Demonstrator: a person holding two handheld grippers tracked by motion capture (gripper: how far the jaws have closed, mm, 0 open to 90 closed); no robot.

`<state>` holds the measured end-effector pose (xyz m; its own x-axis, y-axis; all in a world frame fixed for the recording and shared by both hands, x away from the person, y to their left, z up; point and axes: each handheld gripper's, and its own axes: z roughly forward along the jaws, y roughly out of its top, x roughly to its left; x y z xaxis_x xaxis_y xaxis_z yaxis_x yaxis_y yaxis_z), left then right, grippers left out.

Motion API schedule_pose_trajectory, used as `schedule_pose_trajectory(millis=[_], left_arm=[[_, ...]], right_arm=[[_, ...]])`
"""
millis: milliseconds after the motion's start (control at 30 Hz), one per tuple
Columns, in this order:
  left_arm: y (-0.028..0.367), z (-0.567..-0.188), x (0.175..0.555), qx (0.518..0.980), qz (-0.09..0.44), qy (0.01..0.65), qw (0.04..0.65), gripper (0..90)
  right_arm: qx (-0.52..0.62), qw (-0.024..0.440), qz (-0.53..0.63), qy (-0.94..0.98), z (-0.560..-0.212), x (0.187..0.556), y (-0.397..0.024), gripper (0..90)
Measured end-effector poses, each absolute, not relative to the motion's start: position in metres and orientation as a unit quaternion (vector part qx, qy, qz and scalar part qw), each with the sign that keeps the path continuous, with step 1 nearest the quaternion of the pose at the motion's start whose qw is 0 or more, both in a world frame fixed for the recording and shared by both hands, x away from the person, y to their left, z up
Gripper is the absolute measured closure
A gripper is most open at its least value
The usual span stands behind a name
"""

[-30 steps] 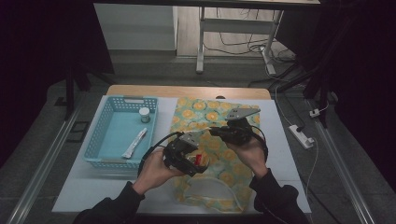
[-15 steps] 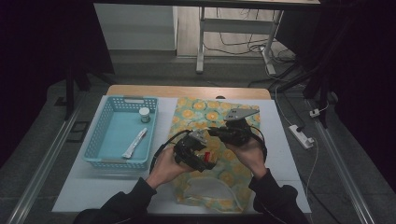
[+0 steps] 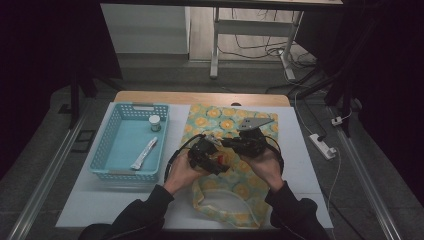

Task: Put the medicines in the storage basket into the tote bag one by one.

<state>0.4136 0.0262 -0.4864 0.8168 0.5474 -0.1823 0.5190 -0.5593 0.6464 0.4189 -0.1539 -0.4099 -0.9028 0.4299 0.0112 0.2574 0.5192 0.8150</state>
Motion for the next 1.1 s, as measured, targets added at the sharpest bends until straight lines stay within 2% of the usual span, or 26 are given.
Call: schedule_pose_trajectory(millis=[1100], left_arm=[[0.028, -0.521, 0.445, 0.877, 0.062, 0.343, 0.331, 20.1]], right_arm=[[0.217, 0.097, 0.426, 0.873, -0.428, 0.431, -0.156, 90.0]])
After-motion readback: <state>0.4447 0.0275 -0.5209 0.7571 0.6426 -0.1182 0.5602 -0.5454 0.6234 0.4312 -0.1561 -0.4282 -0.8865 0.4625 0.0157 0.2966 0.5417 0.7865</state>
